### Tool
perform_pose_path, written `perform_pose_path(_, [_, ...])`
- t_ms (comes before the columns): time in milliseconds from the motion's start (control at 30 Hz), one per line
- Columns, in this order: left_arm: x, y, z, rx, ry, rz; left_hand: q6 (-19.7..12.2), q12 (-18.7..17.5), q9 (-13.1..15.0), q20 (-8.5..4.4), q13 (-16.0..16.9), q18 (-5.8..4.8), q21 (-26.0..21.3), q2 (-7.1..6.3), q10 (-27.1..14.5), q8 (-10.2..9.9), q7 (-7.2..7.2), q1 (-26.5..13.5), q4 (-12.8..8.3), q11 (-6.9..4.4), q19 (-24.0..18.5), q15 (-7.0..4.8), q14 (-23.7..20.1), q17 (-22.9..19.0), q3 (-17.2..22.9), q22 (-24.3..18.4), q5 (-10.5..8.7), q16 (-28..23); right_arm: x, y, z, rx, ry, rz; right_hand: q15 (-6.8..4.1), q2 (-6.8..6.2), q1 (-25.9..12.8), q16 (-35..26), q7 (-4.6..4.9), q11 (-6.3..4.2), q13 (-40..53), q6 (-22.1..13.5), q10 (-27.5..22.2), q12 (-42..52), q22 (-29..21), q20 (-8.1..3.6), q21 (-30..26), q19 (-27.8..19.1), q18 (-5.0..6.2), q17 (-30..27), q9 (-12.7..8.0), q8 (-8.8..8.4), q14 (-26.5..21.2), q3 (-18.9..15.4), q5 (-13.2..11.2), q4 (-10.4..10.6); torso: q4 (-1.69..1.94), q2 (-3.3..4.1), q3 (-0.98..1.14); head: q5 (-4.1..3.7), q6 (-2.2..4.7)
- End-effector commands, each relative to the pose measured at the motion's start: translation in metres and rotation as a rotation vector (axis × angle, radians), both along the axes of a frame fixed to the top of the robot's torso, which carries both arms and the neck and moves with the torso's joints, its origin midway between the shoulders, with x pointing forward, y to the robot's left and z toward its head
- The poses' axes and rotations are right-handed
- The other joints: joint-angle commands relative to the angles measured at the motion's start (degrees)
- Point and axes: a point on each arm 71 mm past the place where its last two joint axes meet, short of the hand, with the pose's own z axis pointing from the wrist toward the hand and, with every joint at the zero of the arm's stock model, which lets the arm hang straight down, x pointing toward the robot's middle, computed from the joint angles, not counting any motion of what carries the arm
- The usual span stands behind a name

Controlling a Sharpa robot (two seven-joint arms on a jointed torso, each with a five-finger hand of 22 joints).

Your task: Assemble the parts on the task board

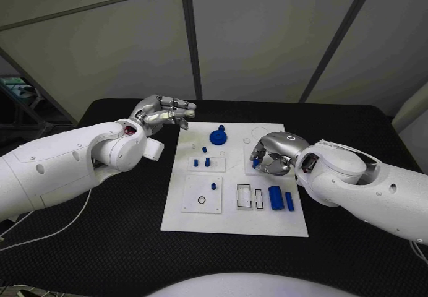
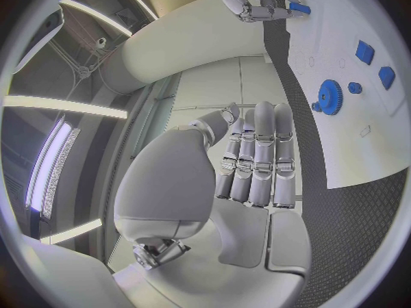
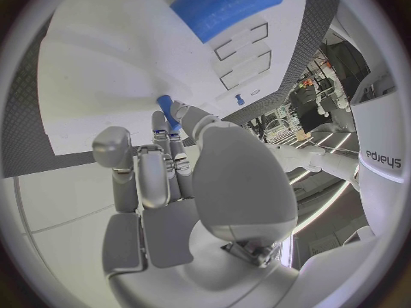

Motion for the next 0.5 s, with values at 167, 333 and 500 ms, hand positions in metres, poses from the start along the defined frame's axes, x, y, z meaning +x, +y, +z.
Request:
perform_pose_path(167, [0.0001, -0.0012, 0.0004, -0.005, 0.005, -0.013, -0.2, -0.3, -0.1, 0.01, -0.1, -1.51, -0.1, 0.46, -0.5, -0.2, 0.35, -0.2, -0.5, 0.08, -0.3, -0.11, -0.5, -0.1, 0.0, 0.1, 0.15, -0.1, -0.0013, 0.0004, 0.0026, 0.032, 0.006, -0.009, -0.76, 0.76, -0.7, 0.5, -0.59, -0.52, 0.3, 2.0, 1.7, 0.4, 0.6, -0.31, 0.7, 0.6, -0.59, 0.3, 0.4, 1.02, 3.1, -0.1, 0.3, 0.9, 0.02, -0.01, 0.0, -0.04, -0.06])
perform_pose_path(333, [0.0005, -0.0008, 0.0, -0.003, 0.007, -0.013, -0.2, -0.3, -0.1, 0.01, -0.1, -1.5, -0.1, 0.49, -0.6, -0.3, 0.38, -0.1, -0.6, 0.1, -0.4, -0.1, -0.5, -0.1, 0.0, 0.1, 0.15, -0.1, -0.0024, -0.0004, 0.0048, 0.059, 0.001, -0.02, -1.07, 1.49, -0.6, 0.9, -0.99, -0.88, 0.6, 3.1, 2.6, 0.4, 1.3, -0.59, 1.1, 1.1, -0.74, 0.7, 0.6, 1.48, 3.2, -0.2, 0.6, 1.2, -0.01, -0.02, 0.02, 0.0, -0.08])
perform_pose_path(500, [0.0009, -0.0005, -0.0003, -0.003, 0.009, -0.012, -0.3, -0.3, -0.1, 0.02, -0.1, -1.5, -0.1, 0.57, -0.6, -0.3, 0.41, 0.0, -0.7, 0.12, -0.4, -0.09, -0.6, -0.1, 0.1, 0.2, 0.15, -0.1, -0.0037, -0.0014, 0.0077, 0.091, -0.008, -0.032, -1.18, 1.93, -0.5, 1.0, -1.12, -1.01, 0.7, 3.4, 3.0, 0.3, 1.5, -0.71, 1.2, 1.2, -0.78, 0.8, 0.7, 1.65, 3.3, -0.2, 0.6, 1.3, 0.04, -0.02, 0.0, -0.06, -0.06])
